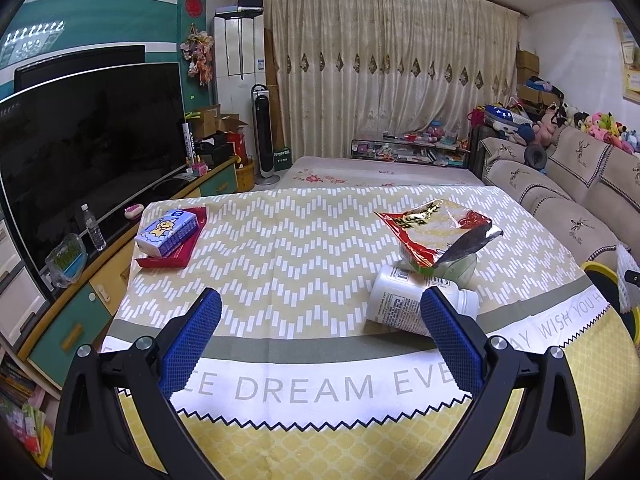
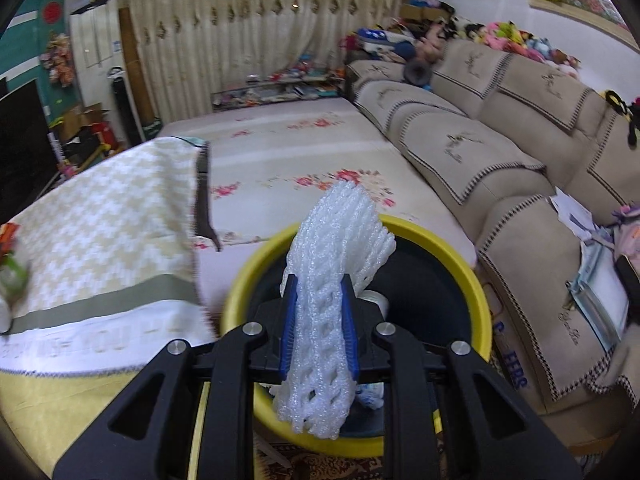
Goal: Collect trash
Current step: 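Carry the foam net over the yellow bin and open the right gripper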
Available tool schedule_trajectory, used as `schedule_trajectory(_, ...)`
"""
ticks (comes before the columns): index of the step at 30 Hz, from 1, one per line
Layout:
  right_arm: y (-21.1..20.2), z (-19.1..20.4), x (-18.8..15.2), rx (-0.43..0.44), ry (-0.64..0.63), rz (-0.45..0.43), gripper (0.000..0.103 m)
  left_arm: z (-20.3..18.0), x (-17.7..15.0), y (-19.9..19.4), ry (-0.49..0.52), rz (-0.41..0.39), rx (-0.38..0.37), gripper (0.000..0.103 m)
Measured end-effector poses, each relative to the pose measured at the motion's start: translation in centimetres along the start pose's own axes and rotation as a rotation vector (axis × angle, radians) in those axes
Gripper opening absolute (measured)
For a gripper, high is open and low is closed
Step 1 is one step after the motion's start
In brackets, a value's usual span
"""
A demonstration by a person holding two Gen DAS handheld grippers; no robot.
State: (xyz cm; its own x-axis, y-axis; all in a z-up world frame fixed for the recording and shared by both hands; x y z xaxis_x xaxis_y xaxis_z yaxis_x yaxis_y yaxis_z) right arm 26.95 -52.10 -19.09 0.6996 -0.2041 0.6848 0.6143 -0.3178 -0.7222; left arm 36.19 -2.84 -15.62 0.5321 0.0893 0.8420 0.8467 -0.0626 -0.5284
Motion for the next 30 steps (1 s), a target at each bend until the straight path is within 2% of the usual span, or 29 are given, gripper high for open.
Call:
schedule_trajectory(2, 0.8, -0.8, -0.1, -0.014, 0.01, 0.01, 0.023, 0.0, -0.1, 0.1, 0.001, 0.004, -0.002, 0.098)
schedule_trajectory(4, 1.6, -1.3, -0.2, -0.016, 0.011, 0.03, 0.034, -0.1, -0.2, 0.1, 0.003, 0.008, -0.009, 0.098)
schedule_trajectory(5, 1.9, -1.5, -0.3, -0.009, 0.02, 0.037, 0.045, -0.2, -0.3, 0.1, 0.003, 0.012, -0.013, 0.098)
schedule_trajectory(6, 2.0, -1.8, -0.3, -0.009, 0.031, 0.036, 0.05, -0.3, -0.3, 0.2, 0.002, 0.016, -0.018, 0.098)
schedule_trajectory(8, 1.6, -2.3, -0.5, -0.013, 0.04, 0.032, 0.054, -0.4, -0.5, 0.3, -0.002, 0.028, -0.033, 0.098)
schedule_trajectory(12, 0.5, -2.4, -0.6, -0.003, 0.053, 0.011, 0.059, -0.6, -0.7, 0.6, -0.014, 0.054, -0.056, 0.098)
schedule_trajectory(17, -0.9, -1.1, -0.5, 0.036, 0.042, -0.014, 0.06, -1.5, -1.2, 1.1, 0.0, 0.085, -0.094, 0.098)
schedule_trajectory(23, -1.7, 0.8, -0.1, 0.082, 0.018, -0.027, 0.061, -4.1, -2.5, 1.8, 0.066, 0.155, -0.167, 0.098)
schedule_trajectory(27, -2.1, 1.5, 0.1, 0.11, 0.016, -0.041, 0.063, -6.1, -3.1, 2.6, 0.117, 0.24, -0.215, 0.098)
schedule_trajectory(30, -2.2, 1.3, 0.0, 0.124, 0.028, -0.049, 0.063, -7.4, -3.2, 3.4, 0.169, 0.27, -0.226, 0.098)
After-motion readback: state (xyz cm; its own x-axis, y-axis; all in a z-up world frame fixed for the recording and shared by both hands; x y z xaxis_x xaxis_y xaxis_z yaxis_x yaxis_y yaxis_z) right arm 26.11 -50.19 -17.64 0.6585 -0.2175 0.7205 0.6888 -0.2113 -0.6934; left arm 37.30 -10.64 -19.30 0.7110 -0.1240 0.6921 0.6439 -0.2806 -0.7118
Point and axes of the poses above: each gripper's, at about its wrist camera, not at the fingertips, and y roughly the way its jaws point, z to its left, x to its top, the point moved 10 cm from there along y, roughly the way its jaws point, and after that the axes turned 9 degrees about -y, right-handed, at the moved point
